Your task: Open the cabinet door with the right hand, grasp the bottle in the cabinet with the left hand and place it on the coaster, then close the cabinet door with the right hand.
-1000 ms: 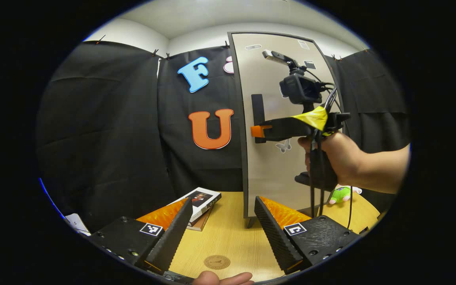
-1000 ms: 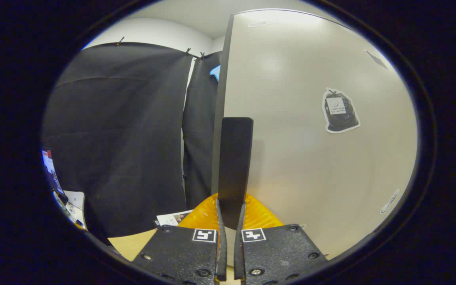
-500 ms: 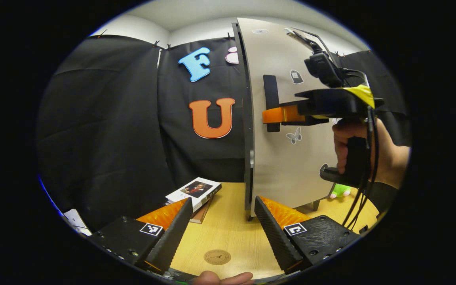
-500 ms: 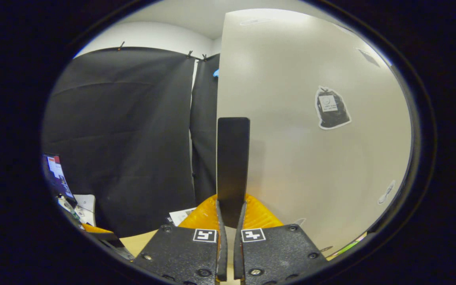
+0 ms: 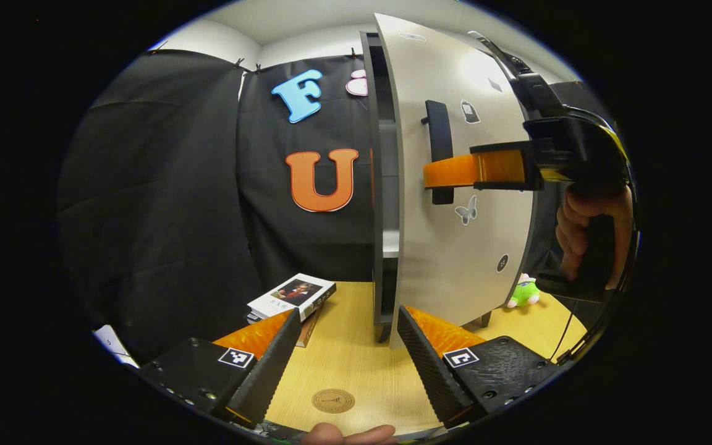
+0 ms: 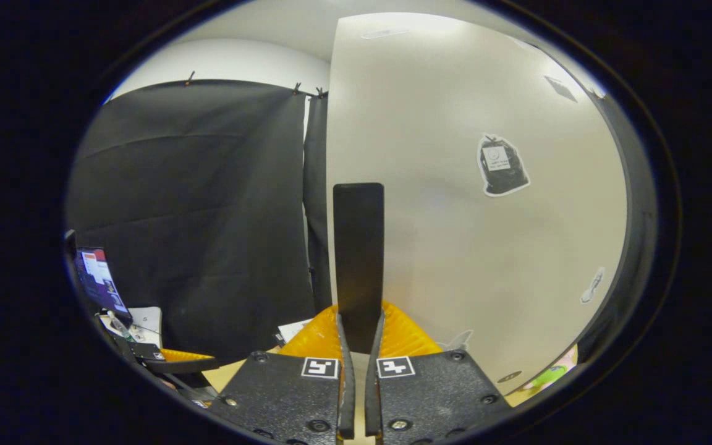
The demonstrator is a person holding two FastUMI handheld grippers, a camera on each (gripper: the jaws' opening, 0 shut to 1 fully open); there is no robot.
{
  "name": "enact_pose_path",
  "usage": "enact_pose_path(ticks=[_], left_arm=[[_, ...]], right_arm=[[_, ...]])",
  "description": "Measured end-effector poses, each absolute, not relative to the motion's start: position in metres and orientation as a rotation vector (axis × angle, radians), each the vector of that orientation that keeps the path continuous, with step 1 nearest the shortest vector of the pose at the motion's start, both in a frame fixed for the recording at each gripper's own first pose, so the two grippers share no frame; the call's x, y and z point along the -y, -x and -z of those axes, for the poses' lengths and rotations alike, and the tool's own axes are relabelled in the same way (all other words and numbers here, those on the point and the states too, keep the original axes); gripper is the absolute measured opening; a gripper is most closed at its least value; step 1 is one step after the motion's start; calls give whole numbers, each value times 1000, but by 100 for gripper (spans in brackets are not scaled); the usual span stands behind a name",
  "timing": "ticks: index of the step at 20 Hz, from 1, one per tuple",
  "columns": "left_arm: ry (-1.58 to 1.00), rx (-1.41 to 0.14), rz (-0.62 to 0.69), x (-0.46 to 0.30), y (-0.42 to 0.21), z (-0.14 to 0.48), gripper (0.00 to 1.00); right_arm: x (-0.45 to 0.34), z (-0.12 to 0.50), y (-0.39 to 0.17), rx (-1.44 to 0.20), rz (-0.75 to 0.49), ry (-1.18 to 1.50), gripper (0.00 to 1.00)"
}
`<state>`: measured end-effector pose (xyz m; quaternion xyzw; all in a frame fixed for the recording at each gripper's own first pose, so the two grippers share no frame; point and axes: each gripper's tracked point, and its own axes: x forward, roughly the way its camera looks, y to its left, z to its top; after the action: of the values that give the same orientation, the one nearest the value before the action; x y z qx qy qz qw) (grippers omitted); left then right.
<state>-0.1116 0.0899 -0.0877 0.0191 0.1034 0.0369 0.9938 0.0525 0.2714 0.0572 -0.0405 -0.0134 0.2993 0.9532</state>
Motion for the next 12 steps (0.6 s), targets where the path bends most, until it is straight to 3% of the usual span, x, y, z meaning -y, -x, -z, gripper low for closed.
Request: enact_pose_path(ticks=[12], left_arm=[[-23,-192,-47,-67,113,86,95]], right_arm=[[-259,-56,-58,33,-632,43,10]])
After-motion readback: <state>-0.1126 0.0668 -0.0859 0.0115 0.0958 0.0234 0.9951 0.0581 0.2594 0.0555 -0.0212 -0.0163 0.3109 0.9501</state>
